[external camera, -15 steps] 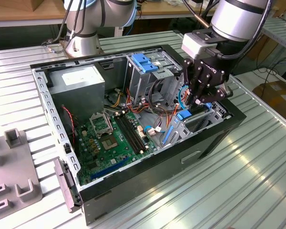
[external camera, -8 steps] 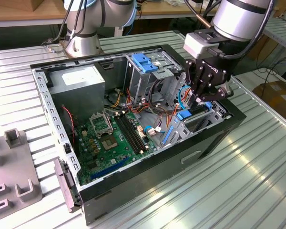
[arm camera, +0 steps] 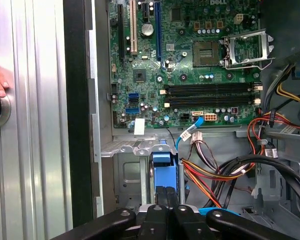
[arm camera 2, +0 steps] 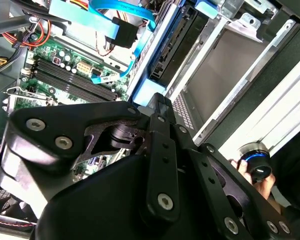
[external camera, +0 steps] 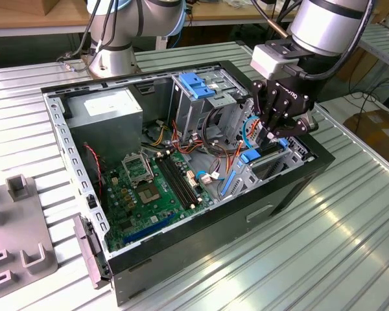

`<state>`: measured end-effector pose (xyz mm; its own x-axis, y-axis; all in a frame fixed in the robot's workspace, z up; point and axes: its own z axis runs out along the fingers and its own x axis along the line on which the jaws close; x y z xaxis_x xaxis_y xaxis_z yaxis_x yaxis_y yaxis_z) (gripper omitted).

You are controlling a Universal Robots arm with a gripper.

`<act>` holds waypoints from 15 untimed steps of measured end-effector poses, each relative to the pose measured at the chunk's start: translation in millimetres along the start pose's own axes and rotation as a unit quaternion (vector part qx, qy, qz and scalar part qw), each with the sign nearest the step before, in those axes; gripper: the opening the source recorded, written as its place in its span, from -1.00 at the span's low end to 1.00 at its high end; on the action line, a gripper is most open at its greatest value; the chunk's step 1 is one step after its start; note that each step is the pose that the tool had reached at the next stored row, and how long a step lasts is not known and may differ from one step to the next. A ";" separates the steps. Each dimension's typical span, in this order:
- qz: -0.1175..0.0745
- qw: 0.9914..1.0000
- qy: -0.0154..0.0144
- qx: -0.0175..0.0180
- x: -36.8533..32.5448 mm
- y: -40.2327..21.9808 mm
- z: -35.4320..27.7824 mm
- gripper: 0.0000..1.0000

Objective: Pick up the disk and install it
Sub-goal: 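Insert the first disk wire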

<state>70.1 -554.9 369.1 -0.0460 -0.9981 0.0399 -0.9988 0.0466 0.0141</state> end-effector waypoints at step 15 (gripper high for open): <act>0.000 1.000 0.000 0.000 -0.7 -13.9 0.0 -0.79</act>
<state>84.0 -554.8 368.9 -0.0460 -0.9981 0.0402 -0.9988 0.0466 0.0141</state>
